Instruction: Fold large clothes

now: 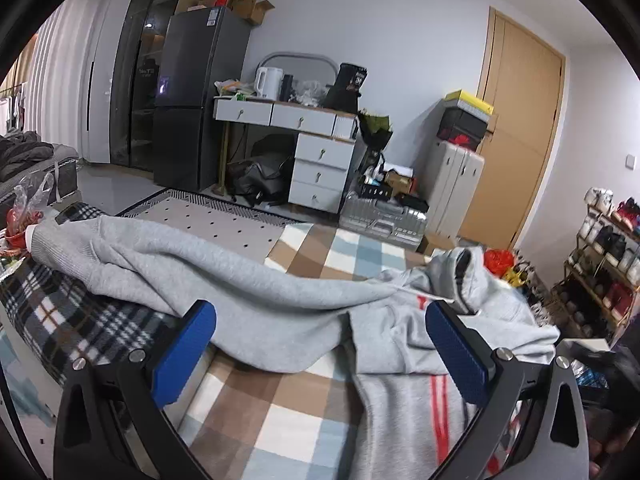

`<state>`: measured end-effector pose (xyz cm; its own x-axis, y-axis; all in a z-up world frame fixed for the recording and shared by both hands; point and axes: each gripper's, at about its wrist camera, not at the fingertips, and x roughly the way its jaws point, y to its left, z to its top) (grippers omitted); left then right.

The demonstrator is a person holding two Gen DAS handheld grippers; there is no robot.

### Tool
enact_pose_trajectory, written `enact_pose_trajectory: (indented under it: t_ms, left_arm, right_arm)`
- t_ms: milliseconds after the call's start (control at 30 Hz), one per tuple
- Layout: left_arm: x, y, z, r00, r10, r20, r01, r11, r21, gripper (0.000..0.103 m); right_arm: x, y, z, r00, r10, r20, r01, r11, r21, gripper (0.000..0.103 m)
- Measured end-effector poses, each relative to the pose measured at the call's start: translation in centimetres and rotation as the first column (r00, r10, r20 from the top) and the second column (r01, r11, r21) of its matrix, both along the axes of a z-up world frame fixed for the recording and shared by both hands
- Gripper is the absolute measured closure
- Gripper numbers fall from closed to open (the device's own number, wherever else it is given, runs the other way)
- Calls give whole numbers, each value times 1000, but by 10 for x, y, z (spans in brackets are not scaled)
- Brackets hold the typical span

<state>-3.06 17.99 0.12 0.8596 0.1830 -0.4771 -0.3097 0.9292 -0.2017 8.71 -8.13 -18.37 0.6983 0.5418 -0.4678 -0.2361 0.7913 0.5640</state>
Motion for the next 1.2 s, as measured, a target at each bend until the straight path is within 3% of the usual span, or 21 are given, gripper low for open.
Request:
enact_pose_trajectory:
  t_ms: [200, 333, 533, 700, 767, 867, 967, 1100, 1200]
  left_arm:
    - [-15, 32, 1, 995, 78, -62, -80, 996, -39, 1]
    - [-39, 61, 5, 986, 150, -77, -150, 989, 14, 1]
    - [-83, 138, 12, 950, 298, -96, -302, 953, -31, 1]
    - [-90, 180, 12, 961, 247, -125, -266, 950, -164, 1]
    - [-82, 189, 5, 976, 184, -116, -208, 947, -246, 1]
    - [-67, 198, -5, 986, 113, -121, -149, 924, -353, 1]
    - [-42, 200, -19, 984, 85, -155, -141, 906, -398, 1]
    - [-22, 208, -37, 981, 111, -160, -177, 853, -491, 2]
    - [-14, 214, -43, 978, 138, -159, -204, 808, -553, 23]
  right_arm:
    - [-45, -21, 0, 987, -40, 153, 45, 999, -30, 0]
    - [-44, -17, -5, 991, -6, 132, 15, 997, -69, 0]
    - [-52, -2, -4, 991, 45, 127, -30, 993, -117, 0]
    - [-59, 15, -3, 983, 75, 168, -38, 977, -209, 0]
    - [-60, 16, -5, 982, 78, 171, -38, 974, -224, 0]
    - [-57, 14, -6, 985, 66, 158, -31, 977, -212, 0]
    - [-55, 15, -5, 987, 36, 155, -1, 976, -219, 0]
    - [-59, 16, -4, 984, 36, 174, 8, 970, -241, 0]
    - [-61, 17, -6, 983, 48, 179, 1, 964, -264, 0]
